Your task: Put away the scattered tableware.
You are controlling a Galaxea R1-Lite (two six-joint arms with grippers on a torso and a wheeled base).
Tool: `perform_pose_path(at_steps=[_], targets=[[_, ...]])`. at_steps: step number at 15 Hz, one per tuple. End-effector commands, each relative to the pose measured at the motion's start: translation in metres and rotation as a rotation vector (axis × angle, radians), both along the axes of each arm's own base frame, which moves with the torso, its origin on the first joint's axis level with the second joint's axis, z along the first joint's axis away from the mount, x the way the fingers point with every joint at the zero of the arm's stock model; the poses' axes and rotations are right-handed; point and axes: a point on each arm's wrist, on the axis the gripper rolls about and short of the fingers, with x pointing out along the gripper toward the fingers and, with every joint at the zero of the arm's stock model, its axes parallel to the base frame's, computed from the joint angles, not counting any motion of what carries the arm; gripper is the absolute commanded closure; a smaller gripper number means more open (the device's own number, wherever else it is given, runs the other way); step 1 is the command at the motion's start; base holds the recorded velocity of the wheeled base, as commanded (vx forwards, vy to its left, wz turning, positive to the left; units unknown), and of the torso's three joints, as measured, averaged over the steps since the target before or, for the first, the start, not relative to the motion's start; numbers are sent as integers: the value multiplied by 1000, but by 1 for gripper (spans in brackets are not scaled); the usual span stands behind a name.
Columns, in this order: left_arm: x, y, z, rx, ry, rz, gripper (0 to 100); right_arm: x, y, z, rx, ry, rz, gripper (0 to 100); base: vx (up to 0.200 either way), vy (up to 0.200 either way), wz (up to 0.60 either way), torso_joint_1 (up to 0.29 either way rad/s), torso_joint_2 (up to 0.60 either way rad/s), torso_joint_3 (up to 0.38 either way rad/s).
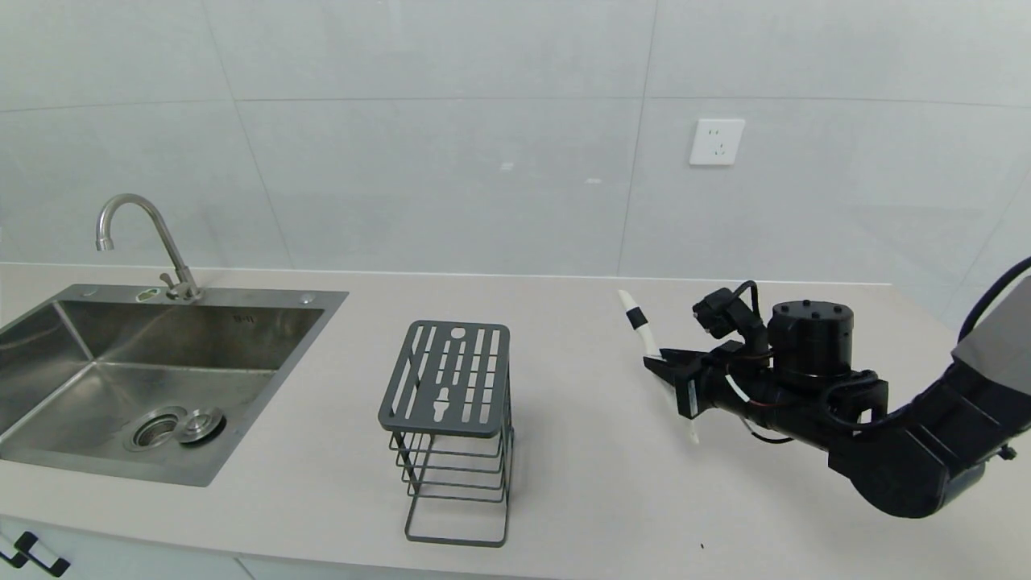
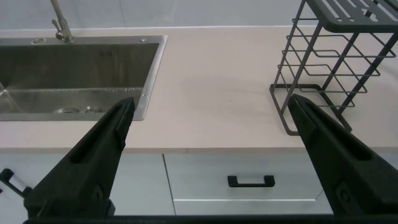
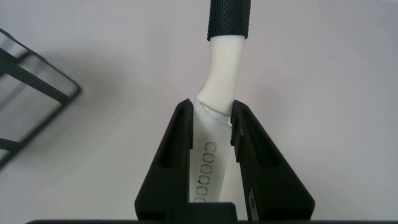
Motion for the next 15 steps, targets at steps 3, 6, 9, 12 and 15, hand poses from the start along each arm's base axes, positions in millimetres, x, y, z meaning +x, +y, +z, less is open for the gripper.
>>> perform_pose_path(at_steps=[3,6,9,12,15], targets=[[0,0,0,-1,3,0,0,15,6,26,121,-255,227,100,0,0,0,0,0,0],[0,0,0,-3,3,0,0,15,5,29,155,-343,361,100,0,0,0,0,0,0],[0,0,0,-9,2,-4,0,15,5,38,172,-458,499,100,0,0,0,0,0,0],[0,0,0,-7,2,-4,0,11,6,37,158,-478,559,100,0,0,0,0,0,0],[0,-1,2,14,-20,-23,0,-1,11,50,162,-511,575,100,0,0,0,0,0,0]])
